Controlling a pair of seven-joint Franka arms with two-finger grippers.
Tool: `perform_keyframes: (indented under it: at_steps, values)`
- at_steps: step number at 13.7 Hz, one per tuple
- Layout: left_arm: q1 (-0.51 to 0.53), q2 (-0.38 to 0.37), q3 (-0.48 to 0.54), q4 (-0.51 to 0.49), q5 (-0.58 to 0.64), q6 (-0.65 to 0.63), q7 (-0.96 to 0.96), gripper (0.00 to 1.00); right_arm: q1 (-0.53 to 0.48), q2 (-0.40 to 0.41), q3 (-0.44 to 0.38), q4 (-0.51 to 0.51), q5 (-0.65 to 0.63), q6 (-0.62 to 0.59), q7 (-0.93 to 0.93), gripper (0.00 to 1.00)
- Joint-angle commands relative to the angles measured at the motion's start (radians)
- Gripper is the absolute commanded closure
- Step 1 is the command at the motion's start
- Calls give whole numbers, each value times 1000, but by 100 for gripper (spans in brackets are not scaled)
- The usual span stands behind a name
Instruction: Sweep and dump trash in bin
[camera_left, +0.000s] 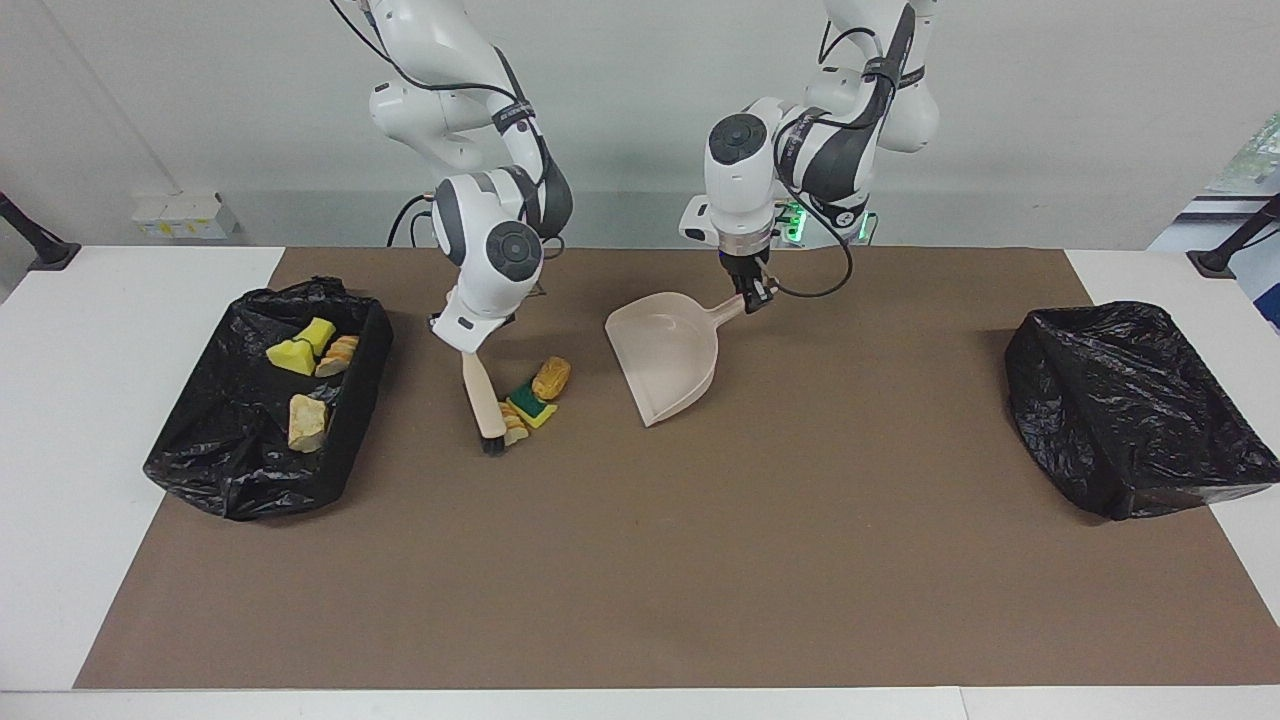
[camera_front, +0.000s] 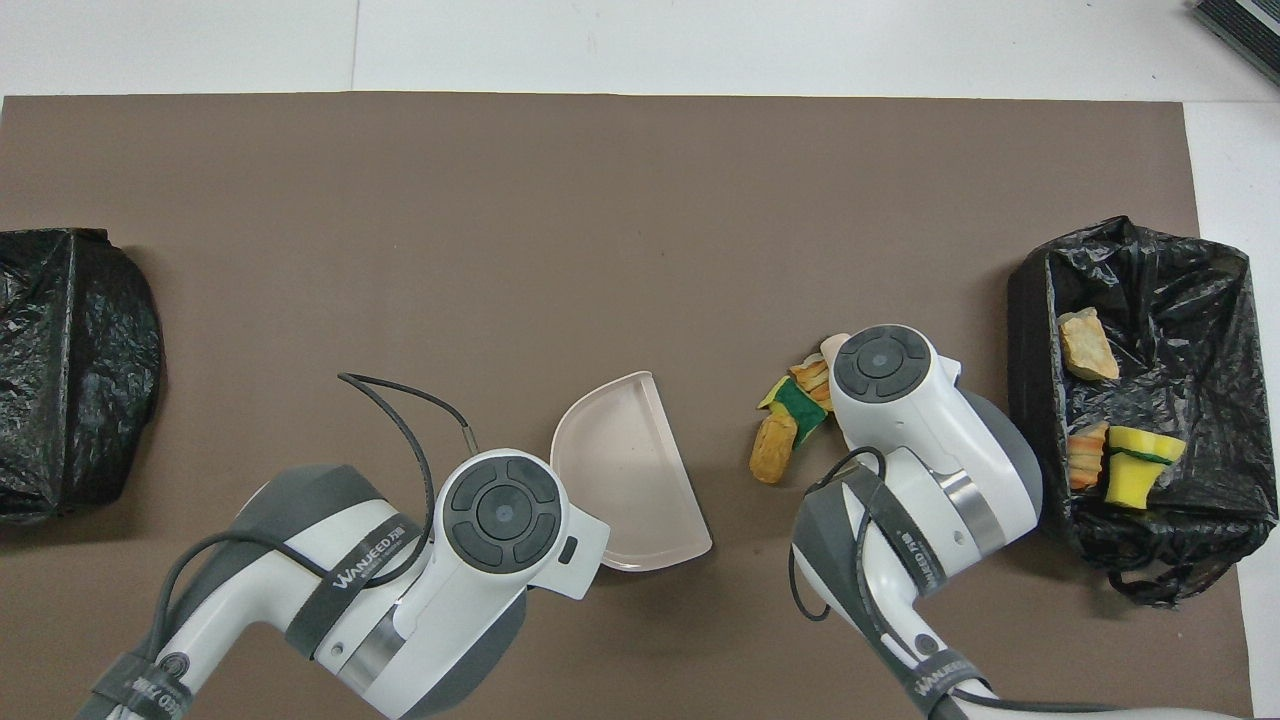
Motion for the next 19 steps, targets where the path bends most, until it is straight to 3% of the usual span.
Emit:
perform_keyframes:
  at_steps: [1, 6, 9, 15, 19]
  values:
    - [26, -7, -4, -20, -8, 18, 10, 100, 30, -31, 0, -30, 128, 29, 14, 100]
    - [29, -8, -4, -25, -8, 20, 13, 100, 74, -26, 1, -28, 326, 48, 39, 100]
    - [46, -8, -6, -26, -8, 20, 18, 100, 175, -20, 1, -19, 441, 88, 86, 100]
    - [48, -8, -4, -29, -8, 25, 21, 100, 249, -22, 1, -4, 708, 124, 28, 100]
    - [86, -7, -4, -34, -8, 60, 72, 100, 214, -57, -11, 12, 685, 53, 27, 100]
